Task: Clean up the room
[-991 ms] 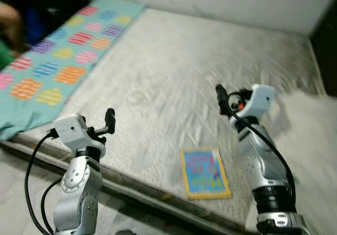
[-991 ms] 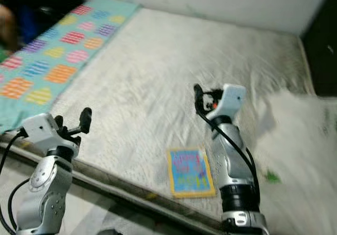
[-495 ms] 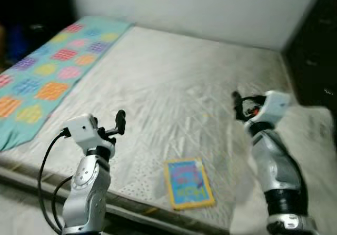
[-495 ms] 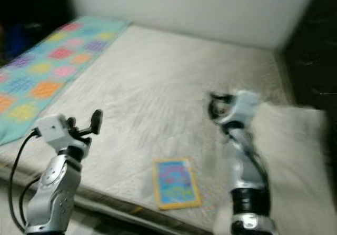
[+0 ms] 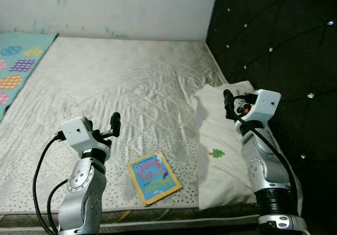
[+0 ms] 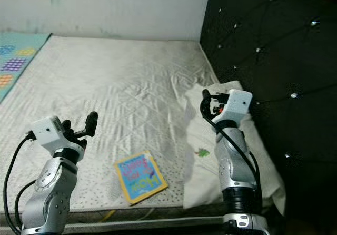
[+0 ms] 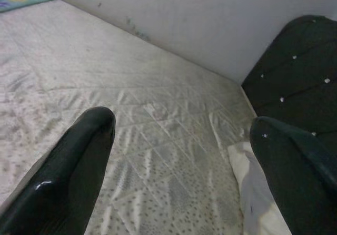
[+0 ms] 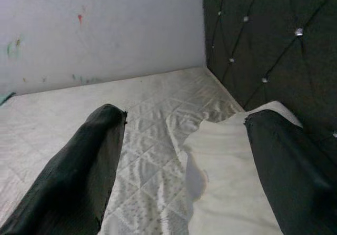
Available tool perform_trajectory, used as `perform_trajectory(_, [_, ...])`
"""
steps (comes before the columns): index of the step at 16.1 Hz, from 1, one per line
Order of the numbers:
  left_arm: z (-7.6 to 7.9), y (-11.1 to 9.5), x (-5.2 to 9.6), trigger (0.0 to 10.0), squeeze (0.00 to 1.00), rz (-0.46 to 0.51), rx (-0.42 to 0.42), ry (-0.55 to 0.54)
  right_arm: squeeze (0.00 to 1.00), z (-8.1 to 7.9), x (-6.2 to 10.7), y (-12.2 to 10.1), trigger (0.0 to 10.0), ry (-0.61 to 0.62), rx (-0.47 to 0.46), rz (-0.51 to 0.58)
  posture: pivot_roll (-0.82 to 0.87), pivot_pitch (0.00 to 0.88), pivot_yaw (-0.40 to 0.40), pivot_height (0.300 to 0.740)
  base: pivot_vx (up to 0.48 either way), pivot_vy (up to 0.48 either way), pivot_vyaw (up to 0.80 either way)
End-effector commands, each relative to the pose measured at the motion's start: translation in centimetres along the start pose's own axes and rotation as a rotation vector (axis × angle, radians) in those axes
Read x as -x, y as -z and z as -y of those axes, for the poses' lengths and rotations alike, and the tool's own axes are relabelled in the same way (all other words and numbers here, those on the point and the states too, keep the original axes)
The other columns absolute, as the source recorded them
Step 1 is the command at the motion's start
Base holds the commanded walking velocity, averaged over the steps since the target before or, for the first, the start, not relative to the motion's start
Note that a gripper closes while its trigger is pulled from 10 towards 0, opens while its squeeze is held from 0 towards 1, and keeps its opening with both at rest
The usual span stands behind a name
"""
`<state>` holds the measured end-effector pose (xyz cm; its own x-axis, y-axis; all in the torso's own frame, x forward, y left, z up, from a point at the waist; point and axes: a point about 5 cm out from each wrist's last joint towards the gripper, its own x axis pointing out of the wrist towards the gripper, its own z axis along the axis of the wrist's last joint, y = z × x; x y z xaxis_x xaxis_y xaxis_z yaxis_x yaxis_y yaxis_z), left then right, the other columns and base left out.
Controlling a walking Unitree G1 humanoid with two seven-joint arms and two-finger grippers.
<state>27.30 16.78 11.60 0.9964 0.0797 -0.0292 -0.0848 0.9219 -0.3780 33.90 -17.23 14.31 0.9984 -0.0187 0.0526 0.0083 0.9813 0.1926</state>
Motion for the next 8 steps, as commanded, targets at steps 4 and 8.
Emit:
perform_trajectory(4, [-0.12,-0.05,0.15,10.0,0.0,0.005,0.007,-0.015,0.0,-0.46,-0.28,-0.5,10.0,-0.012,-0.004,0.007,-0.04,0.01,-0.029,0.74,0.0,0.0,-0.2])
perform_trajectory(8, [-0.14,0.0,0.21,10.0,0.0,0.004,0.015,-0.016,0.0,-0.5,-0.28,-0.41,10.0,-0.017,0.005,0.003,-0.04,0.014,-0.032,0.74,0.0,0.0,-0.8])
